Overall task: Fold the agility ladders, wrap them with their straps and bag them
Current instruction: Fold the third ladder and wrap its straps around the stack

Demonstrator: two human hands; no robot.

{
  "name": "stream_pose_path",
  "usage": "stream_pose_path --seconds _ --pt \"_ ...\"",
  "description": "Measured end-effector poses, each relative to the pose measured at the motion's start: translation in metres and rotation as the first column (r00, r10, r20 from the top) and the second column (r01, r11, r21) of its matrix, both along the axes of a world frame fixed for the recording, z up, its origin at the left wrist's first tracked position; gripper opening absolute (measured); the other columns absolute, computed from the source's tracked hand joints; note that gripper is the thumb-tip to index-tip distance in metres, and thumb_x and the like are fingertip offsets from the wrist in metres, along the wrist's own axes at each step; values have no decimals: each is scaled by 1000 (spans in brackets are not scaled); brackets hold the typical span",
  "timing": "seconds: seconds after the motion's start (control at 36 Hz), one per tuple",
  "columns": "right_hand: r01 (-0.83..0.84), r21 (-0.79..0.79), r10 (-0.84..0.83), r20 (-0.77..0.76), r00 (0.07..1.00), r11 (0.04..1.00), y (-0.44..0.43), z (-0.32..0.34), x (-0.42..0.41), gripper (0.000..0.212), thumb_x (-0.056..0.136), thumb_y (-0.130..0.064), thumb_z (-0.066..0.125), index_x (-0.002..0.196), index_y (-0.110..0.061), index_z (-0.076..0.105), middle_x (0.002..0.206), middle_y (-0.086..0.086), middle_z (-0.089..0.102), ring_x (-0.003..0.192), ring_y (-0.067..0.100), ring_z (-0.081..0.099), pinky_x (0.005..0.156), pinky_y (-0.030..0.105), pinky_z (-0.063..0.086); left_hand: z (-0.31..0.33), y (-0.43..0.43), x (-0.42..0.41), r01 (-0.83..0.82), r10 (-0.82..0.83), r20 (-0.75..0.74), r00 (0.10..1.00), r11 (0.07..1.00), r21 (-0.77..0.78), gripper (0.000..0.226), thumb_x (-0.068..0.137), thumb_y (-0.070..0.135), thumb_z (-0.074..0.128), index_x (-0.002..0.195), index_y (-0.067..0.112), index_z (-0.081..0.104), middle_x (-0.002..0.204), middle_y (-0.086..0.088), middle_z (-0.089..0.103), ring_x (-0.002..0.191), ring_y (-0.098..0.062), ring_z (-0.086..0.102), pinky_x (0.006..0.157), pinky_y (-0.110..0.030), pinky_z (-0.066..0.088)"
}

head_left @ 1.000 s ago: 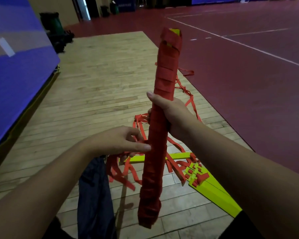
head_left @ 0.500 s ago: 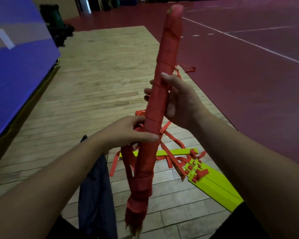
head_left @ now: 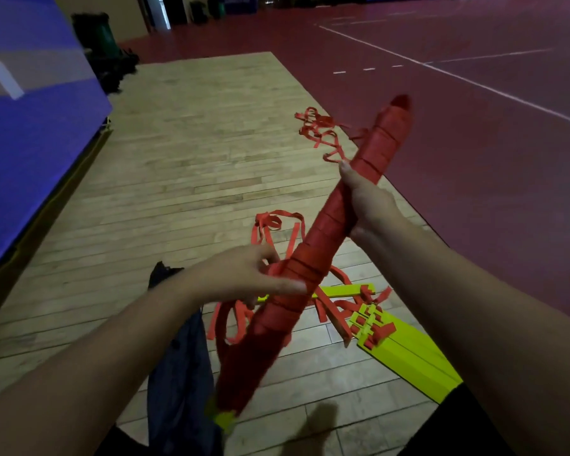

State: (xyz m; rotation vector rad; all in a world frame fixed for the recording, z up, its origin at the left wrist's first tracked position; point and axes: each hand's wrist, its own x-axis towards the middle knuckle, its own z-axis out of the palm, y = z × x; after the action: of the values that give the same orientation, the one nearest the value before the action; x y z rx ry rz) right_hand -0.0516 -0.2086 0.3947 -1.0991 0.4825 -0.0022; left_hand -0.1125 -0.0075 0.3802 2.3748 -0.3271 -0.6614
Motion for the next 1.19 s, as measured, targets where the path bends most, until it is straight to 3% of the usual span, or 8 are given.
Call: stream_pose_path --seconds 0.11,0.22,0.39,0.47,0.64,0.81,1.06,1.19 --pt "66 -7 -66 -122 990 998 -3 -10 -1 38 85 -34 81 104 -10 59 105 8 66 84 26 66 58 43 56 -18 -23 -8 19 -236 387 891 872 489 62 69 78 68 106 31 51 93 10 61 84 -12 58 71 -31 50" --pt "-4 2 4 -165 986 1000 -10 -7 -1 36 88 -33 78 104 -10 55 103 8 64 84 27 65 51 43 50 -15 -22 0 43 -138 322 937 958 284 42 72 60 77 96 31 58 84 11 63 76 -4 59 63 -26 49" --pt "-244 116 243 20 970 963 -13 1 -12 41 92 -35 69 119 -7 55 108 12 61 110 30 63 96 47 55 5 3 6 -2 14 87 996 991 -136 61 54 68 69 98 26 72 91 -1 73 80 -17 69 75 -35 56" --pt "-401 188 393 81 916 896 2 -3 -19 54 88 -39 69 124 -3 51 106 13 60 98 29 65 88 44 57 9 4 6 -97 79 -66 995 931 -351 71 60 59 71 112 10 70 99 -26 66 85 -37 62 80 -47 51" --pt "-395 298 392 72 917 869 37 0 -28 30 96 -26 61 85 3 58 67 16 66 66 25 65 74 35 58 14 1 -1 -233 95 -316 944 869 -436 78 72 51 76 126 -2 60 119 -28 65 105 -46 58 105 -61 41" --pt "-318 146 327 -39 944 937 30 0 -14 21 94 -19 66 98 -8 48 68 12 55 48 23 62 47 31 57 9 16 2 -192 36 -409 912 917 -349 58 79 65 65 98 11 75 81 -20 65 67 -30 63 62 -35 54" --pt "-122 -114 89 -261 961 986 12 -34 6 30 90 -24 73 110 -7 59 89 10 63 73 26 64 65 41 57 3 8 0 8 -7 18 1000 999 -42 51 72 72 66 84 23 63 70 5 60 62 -12 58 59 -27 46" --pt "-171 -46 150 -291 945 984 19 -29 4 16 93 -13 65 106 -8 56 72 8 57 57 23 59 61 41 58 4 10 7 16 -31 154 988 995 96 34 83 59 71 81 25 66 73 6 60 66 -10 54 61 -28 40"
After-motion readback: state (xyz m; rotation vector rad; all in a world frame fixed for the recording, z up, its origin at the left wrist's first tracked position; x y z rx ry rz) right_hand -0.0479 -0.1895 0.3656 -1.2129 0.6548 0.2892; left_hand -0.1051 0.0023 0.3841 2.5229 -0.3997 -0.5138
